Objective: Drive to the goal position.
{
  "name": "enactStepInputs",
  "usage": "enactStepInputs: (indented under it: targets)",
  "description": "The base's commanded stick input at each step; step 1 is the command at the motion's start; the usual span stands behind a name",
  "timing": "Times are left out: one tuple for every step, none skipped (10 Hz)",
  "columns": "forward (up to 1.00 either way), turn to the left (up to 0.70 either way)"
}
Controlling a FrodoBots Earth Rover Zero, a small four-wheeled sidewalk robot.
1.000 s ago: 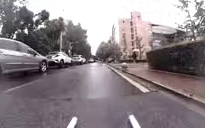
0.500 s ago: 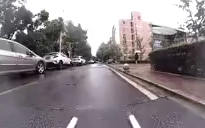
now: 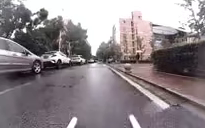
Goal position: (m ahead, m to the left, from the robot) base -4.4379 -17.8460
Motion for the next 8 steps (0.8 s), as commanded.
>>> enactStepInputs:
  targets:
    - [0.7,0.0]
    - [0.7,0.0]
    - [0.7,0.0]
    - [0.7,0.0]
    - [0.7,0.0]
    - [0.7,0.0]
    - [0.7,0.0]
    - [0.7,0.0]
